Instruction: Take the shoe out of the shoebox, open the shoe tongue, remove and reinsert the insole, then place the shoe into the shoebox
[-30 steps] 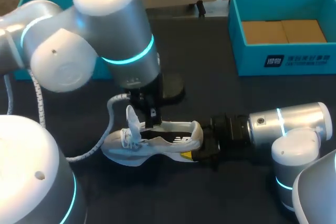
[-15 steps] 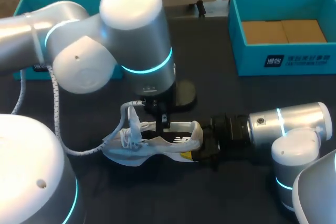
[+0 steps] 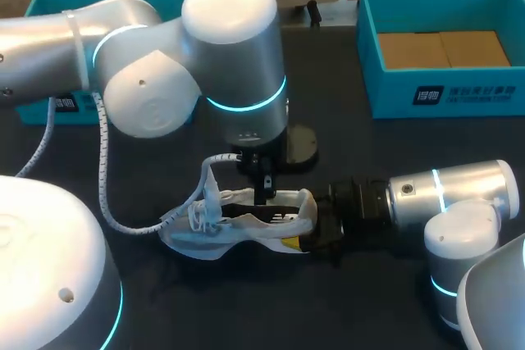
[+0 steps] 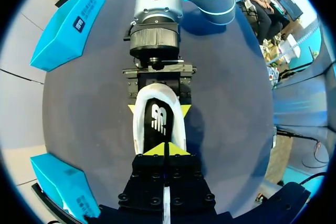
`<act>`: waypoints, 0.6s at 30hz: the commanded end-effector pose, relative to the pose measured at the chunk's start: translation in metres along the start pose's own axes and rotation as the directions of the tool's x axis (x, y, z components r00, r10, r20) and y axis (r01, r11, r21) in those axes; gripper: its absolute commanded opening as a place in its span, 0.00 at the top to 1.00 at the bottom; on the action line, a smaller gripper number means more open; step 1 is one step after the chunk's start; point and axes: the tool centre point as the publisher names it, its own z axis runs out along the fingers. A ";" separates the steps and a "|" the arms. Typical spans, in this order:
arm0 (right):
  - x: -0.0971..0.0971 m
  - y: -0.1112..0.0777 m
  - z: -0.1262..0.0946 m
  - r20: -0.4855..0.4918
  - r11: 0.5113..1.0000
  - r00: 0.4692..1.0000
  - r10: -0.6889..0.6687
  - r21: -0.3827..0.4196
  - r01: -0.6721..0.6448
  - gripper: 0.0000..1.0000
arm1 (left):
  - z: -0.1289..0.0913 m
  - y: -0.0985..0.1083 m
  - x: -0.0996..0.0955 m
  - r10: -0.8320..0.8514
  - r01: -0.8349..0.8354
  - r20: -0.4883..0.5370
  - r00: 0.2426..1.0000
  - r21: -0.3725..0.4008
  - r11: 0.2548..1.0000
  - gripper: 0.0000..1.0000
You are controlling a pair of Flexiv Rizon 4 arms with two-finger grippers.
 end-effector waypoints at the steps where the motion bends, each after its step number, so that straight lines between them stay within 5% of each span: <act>1: 0.001 0.001 0.001 0.001 1.000 1.000 0.000 0.004 0.000 1.00 | 0.000 0.001 0.000 0.001 -0.001 -0.001 1.000 0.001 1.000 1.00; 18: 0.001 0.001 0.001 0.001 1.000 1.000 0.000 0.004 0.000 1.00 | 0.029 -0.002 -0.003 0.048 -0.048 0.000 0.999 0.031 0.998 1.00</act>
